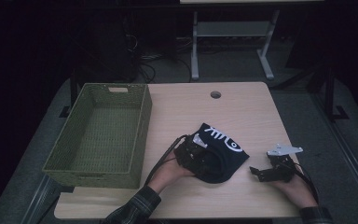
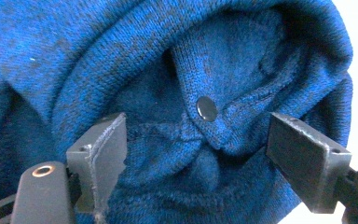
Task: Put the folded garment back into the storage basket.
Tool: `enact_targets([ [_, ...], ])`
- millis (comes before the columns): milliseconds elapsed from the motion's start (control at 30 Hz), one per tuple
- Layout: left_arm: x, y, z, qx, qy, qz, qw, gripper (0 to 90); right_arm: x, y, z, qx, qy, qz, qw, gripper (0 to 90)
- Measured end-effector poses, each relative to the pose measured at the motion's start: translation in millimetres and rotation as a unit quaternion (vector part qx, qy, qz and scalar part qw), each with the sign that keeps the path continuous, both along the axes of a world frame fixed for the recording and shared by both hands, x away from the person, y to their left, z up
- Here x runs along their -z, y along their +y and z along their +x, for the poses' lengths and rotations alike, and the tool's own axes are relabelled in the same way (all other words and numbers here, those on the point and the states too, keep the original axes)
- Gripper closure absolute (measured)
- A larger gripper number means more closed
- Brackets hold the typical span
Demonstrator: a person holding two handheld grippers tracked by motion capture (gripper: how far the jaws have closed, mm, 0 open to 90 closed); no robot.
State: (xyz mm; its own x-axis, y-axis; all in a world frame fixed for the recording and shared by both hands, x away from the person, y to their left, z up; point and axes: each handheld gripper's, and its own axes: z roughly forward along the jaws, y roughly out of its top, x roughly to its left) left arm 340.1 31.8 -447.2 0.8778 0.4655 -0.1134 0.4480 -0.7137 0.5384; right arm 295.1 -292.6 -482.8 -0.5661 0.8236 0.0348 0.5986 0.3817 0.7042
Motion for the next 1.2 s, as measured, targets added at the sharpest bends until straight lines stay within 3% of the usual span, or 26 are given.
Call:
enact_targets([
  [300,3.8,-4.3,-2.5,0.005,-0.018,0.027,0.9995,27.4,0.1,-0.2,0.2,-0.001,-0.002,-0.001,1.0,4.6],
  [600,2.3,-1.9,2.2,-0.002,-0.021,0.031,0.9993,42.8,0.3,-0.4,0.6,-0.002,-0.004,-0.002,1.0,4.6],
  [767,0.0,-1.7,7.7,-0.002,-0.015,0.039,0.9991,56.6,0.2,-0.2,0.3,-0.001,-0.002,-0.001,1.0,4.6],
  [933,-0.2,-1.1,12.1,-0.001,-0.008,0.033,0.9994,68.9,0.2,-0.2,0.3,0.0,-0.002,-0.001,1.0,4.6],
  [1200,-3.1,3.0,15.1,0.006,0.0,0.013,0.9999,73.0,0.2,-0.1,0.3,0.001,-0.002,-0.001,1.0,4.6],
])
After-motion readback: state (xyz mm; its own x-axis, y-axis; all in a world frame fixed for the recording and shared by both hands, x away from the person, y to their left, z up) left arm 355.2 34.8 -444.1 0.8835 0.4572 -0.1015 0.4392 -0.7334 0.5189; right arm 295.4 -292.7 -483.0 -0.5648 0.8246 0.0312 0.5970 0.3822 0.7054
